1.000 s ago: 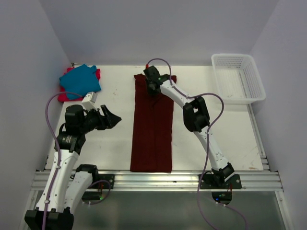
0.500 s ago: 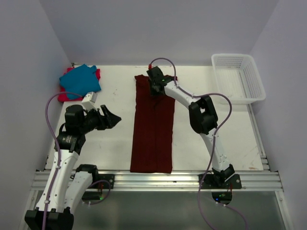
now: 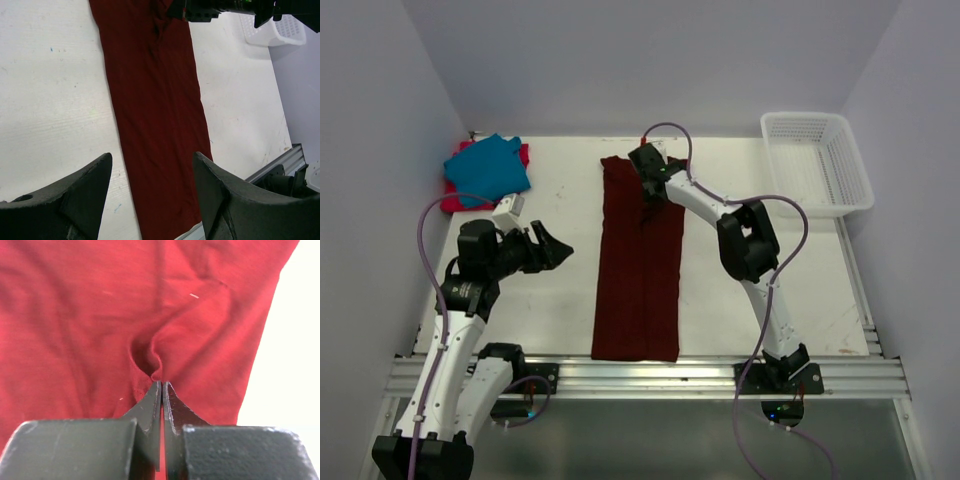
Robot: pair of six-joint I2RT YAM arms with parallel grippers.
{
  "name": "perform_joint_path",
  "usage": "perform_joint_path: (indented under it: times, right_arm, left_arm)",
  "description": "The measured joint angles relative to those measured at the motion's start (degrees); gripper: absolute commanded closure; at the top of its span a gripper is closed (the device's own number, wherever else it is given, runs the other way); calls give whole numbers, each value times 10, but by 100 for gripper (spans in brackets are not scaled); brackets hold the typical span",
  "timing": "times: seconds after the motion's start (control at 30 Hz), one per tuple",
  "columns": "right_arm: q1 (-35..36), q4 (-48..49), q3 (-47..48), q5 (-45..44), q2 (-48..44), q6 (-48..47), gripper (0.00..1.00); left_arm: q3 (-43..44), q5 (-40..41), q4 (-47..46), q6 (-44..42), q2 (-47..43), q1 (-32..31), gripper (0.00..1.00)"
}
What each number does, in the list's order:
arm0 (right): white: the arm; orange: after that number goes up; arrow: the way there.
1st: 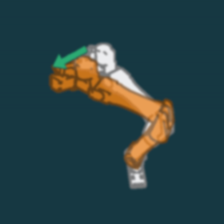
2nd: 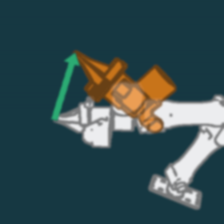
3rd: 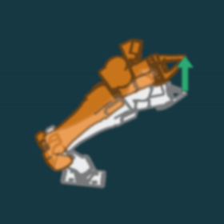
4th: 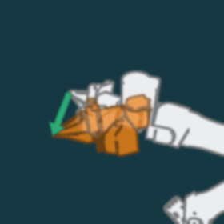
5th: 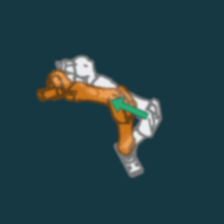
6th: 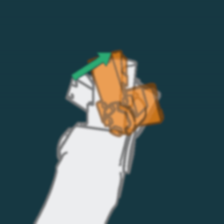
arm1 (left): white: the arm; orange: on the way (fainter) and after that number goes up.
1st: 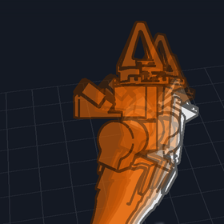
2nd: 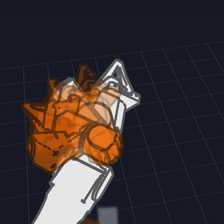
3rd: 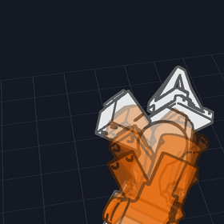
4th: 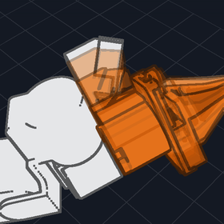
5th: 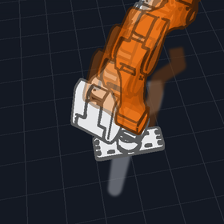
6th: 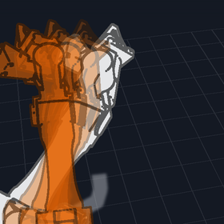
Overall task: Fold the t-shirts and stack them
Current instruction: Rotate the tshirt 90 degrees
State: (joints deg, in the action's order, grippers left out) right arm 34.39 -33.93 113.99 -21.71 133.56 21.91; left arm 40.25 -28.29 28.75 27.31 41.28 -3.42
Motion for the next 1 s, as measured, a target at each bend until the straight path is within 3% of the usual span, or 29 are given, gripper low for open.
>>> perform_joint_path:
  times: [0.2,0.67,0.77,0.8,0.9,1.0]
  right_arm:
    - [1,-27,-41,-60,-14,30,100]
    - [12,-41,-99,-92,-58,62,100]
    - [18,-42,-110,-93,-67,67,90]
    - [21,-43,-115,-93,-70,70,75]
    - [28,-44,-127,-96,-76,79,56]
    - [40,-48,-139,-108,-85,85,52]
  left_arm:
    - [-2,0,-2,1,0,0,31]
    - [-7,0,-3,1,0,0,32]
    - [-7,0,-4,1,0,0,32]
    - [-7,0,-4,1,0,0,32]
    - [-7,0,-4,1,0,0,32]
    - [-7,0,-4,1,0,0,32]
